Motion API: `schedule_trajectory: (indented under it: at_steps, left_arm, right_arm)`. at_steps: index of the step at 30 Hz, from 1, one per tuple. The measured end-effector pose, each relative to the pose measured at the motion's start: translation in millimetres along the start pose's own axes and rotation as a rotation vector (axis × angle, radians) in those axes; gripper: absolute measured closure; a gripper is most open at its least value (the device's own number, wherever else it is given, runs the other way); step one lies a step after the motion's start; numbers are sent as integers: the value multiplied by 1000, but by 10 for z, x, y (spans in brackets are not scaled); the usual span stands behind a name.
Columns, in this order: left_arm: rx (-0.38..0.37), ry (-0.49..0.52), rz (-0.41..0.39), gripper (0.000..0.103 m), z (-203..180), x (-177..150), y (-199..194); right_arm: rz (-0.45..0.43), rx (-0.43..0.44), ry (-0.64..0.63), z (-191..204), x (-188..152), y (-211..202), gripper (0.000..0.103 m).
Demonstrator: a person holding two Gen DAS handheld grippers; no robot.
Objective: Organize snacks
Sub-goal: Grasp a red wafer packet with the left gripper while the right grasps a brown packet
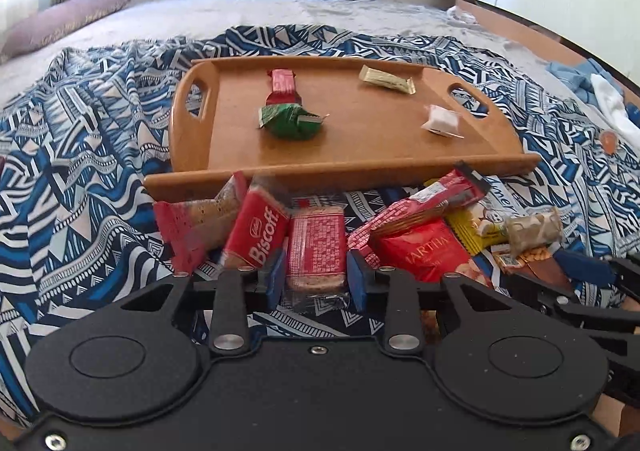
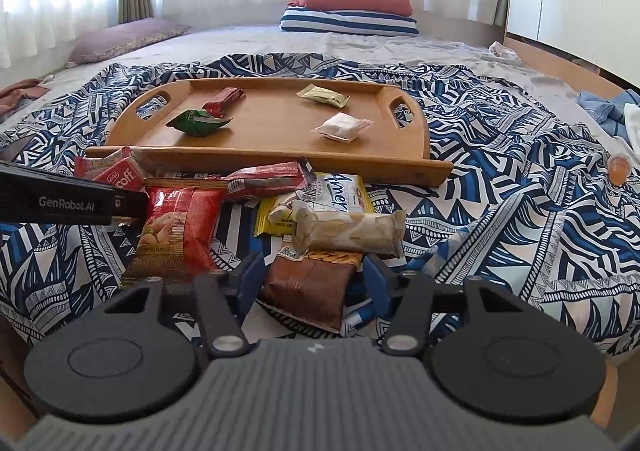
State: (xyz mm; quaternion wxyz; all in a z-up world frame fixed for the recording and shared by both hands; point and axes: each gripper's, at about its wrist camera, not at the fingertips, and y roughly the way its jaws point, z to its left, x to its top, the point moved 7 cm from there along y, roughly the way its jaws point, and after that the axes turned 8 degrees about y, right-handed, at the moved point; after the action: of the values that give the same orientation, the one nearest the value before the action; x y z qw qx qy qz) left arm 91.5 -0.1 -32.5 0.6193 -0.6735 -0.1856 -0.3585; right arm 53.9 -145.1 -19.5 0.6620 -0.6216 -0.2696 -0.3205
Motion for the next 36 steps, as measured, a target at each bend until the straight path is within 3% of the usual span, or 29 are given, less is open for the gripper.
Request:
schedule_trajectory:
  at_steps: [7, 11, 14, 18, 21, 23, 29, 36]
  left_arm:
    - [-13, -29, 7, 54, 42, 65, 167]
    - [-14, -42, 11, 52, 36, 91, 224]
    - [-18, -41, 15, 53, 20, 104, 234]
    - [-34, -53, 22, 71, 11, 97, 203]
    - [-33, -57, 23, 72, -14, 76, 151]
    - [-34, -55, 22, 72, -29, 66, 110]
    - [-22, -36, 6, 72, -64, 92, -30]
    - [26, -23, -30, 72, -43, 205, -170]
  right_arm:
    - [9, 0, 13, 11, -7, 39, 37]
    - [12, -4, -5, 44, -14, 79, 34]
    - [11, -8, -21, 72, -22, 107, 34]
    - [11, -6, -26, 94, -18, 152, 34]
    - [8, -10, -33, 114, -13, 177, 36]
    - [6, -14, -31, 120, -13, 164, 49]
    - [16, -21, -44, 123, -31, 63, 51]
    - [26, -5, 26, 13, 29, -97, 52]
